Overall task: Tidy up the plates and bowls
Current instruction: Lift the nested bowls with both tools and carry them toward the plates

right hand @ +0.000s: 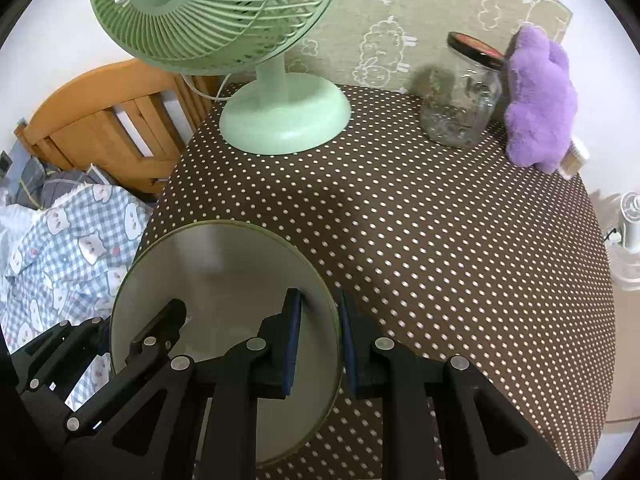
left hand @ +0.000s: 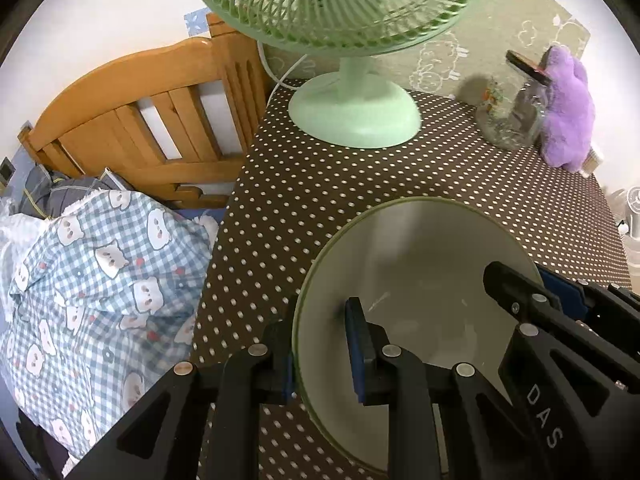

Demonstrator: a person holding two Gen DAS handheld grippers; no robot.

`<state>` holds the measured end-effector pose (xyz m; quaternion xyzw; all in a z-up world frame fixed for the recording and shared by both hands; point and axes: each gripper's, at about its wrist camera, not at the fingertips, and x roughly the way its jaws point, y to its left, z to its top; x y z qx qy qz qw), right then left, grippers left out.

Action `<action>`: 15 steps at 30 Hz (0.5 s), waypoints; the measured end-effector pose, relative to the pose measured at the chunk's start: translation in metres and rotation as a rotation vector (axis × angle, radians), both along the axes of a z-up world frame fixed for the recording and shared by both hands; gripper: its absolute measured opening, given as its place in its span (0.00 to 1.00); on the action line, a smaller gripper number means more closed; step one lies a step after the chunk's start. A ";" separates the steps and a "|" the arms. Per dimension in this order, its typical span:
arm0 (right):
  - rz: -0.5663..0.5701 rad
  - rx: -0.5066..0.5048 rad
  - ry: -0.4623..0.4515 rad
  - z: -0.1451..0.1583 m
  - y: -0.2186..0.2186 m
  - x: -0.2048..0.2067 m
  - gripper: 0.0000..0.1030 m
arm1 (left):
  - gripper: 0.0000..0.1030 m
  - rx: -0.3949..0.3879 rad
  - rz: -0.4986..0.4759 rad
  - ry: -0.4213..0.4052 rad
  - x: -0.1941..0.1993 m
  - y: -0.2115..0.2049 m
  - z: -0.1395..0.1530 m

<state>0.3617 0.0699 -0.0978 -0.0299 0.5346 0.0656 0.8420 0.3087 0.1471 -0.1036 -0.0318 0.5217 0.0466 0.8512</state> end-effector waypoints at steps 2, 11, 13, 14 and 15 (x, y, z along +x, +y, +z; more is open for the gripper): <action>0.006 0.005 -0.011 0.007 -0.007 -0.006 0.22 | 0.18 0.001 0.007 -0.009 -0.005 -0.005 0.006; 0.043 0.033 -0.045 0.041 -0.034 -0.033 0.22 | 0.18 0.031 0.042 -0.046 -0.032 -0.036 0.040; 0.052 0.039 -0.053 0.049 -0.042 -0.041 0.22 | 0.18 0.033 0.056 -0.054 -0.039 -0.043 0.048; 0.057 0.042 -0.057 0.052 -0.046 -0.044 0.22 | 0.18 0.032 0.062 -0.057 -0.042 -0.046 0.050; 0.060 0.043 -0.060 0.055 -0.049 -0.047 0.22 | 0.18 0.031 0.068 -0.060 -0.045 -0.049 0.053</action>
